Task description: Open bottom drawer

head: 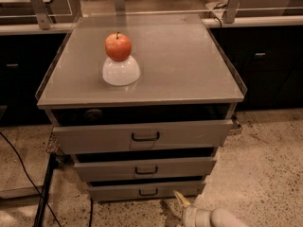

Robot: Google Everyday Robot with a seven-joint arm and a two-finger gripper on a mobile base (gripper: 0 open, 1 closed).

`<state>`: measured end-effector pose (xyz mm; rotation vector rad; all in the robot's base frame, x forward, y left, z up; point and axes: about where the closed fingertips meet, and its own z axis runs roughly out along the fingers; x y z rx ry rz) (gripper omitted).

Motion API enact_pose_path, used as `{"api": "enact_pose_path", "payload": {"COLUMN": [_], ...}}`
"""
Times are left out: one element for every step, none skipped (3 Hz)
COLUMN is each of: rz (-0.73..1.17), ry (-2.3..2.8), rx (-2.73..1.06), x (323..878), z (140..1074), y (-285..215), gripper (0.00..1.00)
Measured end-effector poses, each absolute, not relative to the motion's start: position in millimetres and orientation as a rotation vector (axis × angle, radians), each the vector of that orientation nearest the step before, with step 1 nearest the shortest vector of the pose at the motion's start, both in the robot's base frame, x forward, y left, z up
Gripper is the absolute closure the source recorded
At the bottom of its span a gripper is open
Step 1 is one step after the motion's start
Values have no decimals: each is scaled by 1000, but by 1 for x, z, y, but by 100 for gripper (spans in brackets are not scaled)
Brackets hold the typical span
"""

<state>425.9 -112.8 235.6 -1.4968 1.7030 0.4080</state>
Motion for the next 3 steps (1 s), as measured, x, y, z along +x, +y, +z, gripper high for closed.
{"api": "enact_pose_path", "payload": {"rz": [324, 287, 276], "ry": [1694, 1716, 1807], "rx": [-1513, -1504, -1467], "x": [450, 477, 522], "z": [242, 244, 233], "y": [-117, -125, -142], "gripper": [0, 0, 0]}}
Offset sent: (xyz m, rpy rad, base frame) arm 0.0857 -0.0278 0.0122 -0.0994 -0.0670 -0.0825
